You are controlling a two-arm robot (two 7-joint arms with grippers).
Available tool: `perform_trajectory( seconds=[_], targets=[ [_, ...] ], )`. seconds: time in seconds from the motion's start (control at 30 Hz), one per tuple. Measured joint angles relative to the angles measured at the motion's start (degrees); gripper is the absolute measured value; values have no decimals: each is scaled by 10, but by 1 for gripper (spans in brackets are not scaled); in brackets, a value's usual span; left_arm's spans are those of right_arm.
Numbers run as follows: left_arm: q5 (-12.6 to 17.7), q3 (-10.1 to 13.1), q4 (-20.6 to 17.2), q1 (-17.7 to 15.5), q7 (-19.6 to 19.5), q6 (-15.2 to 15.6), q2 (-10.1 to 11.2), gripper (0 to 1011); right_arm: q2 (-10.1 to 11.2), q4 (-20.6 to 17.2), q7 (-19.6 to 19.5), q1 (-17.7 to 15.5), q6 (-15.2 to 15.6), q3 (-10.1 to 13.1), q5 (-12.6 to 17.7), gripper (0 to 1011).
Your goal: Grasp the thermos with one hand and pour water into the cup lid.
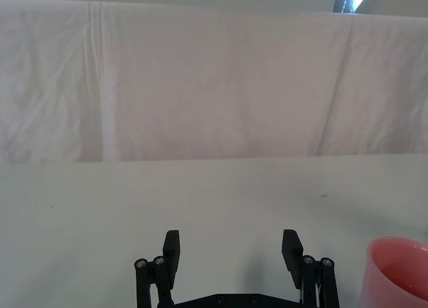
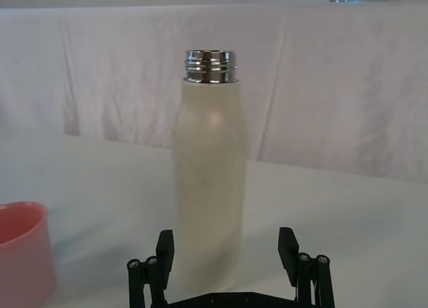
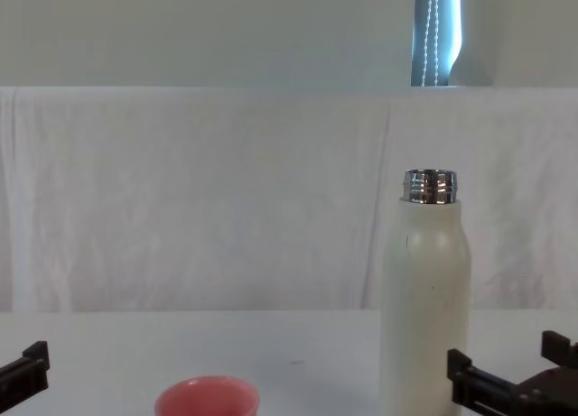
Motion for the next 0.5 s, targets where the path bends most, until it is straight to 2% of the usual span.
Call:
perform_trajectory(
  seconds=[0.5],
  targets=[
    [0, 0, 0, 0, 0, 0, 0, 1001, -21, 31, 37, 26, 2, 6, 12, 1003]
  ],
)
